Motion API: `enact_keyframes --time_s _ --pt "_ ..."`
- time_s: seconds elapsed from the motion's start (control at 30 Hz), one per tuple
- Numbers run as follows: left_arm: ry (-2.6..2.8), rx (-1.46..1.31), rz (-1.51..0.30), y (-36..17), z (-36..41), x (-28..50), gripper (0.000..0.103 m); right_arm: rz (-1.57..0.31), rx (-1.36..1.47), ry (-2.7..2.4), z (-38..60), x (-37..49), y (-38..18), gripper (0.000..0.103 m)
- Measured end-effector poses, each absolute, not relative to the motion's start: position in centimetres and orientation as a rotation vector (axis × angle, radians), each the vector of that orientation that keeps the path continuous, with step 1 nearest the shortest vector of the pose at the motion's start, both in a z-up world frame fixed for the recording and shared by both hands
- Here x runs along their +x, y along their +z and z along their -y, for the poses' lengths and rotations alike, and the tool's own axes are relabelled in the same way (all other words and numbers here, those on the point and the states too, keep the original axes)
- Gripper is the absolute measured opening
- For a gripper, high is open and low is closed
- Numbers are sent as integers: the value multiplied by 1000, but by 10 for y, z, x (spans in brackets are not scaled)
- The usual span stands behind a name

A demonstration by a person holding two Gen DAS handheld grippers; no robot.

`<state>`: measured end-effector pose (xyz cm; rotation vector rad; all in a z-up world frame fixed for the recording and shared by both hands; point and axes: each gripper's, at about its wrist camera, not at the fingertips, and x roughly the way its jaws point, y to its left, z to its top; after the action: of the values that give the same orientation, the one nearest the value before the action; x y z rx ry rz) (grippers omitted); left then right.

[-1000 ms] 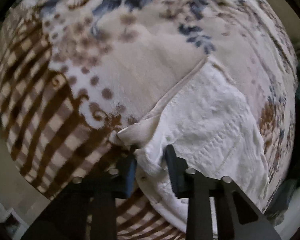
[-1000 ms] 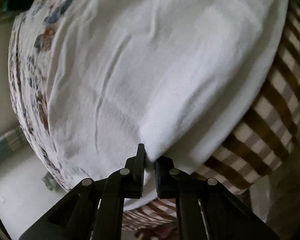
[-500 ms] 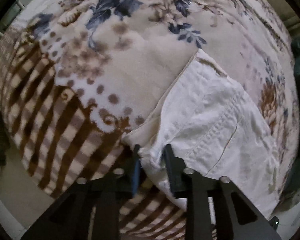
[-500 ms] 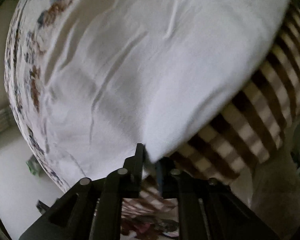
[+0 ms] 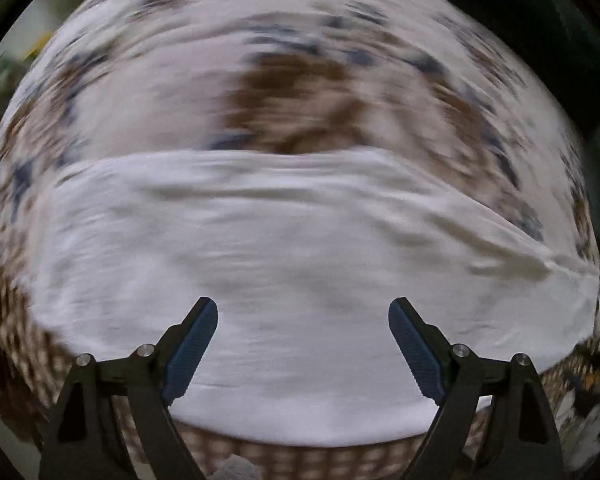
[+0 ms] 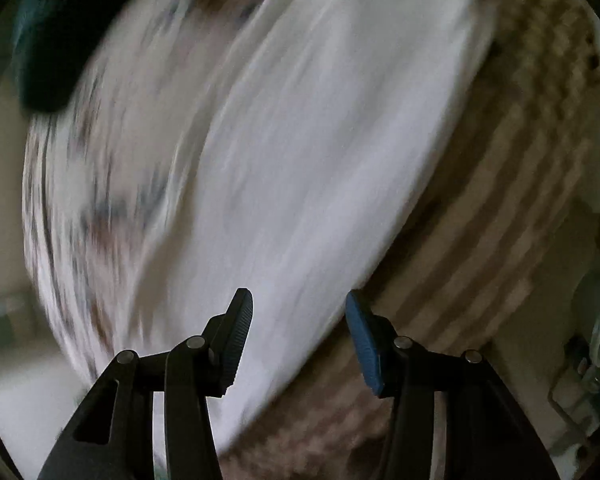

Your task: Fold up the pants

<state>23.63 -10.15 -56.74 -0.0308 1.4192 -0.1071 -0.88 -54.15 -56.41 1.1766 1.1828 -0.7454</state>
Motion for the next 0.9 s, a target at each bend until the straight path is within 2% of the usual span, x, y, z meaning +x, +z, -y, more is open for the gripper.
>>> enact_keyframes --time_s 0.13,0.3,0.33,0.37,0.4,0.57,0.73,0.77,0.8,0.9 --pt "-179 57 -1423 -578 179 232 87 -1080 1167 -892 637 -32 -562 52" --pt "-200 131 -1434 -597 254 229 87 -1107 1189 -877 709 -34 -596 51" --pt "-199 144 -1431 -600 266 230 87 -1096 1191 -867 715 -34 -601 45" --pt "-198 165 -1429 -605 280 229 87 -1091 1192 -860 715 -33 -604 16" --pt "-199 188 -1432 -609 293 228 87 -1091 1184 -861 715 -31 -606 12" --pt "-207 248 -1446 -615 325 225 87 -1099 1053 -849 708 -37 -581 11" --pt "-183 277 -1444 -613 329 231 87 -1207 1164 -782 717 -50 -608 12" --pt "-168 271 -1449 -612 323 233 87 -1224 1208 -779 722 -54 -613 20" --pt "-151 257 -1456 -610 316 234 87 -1232 1235 -773 725 -55 -613 24" --pt "-93 192 -1470 -600 281 235 87 -1268 1152 -740 719 -46 -587 27"
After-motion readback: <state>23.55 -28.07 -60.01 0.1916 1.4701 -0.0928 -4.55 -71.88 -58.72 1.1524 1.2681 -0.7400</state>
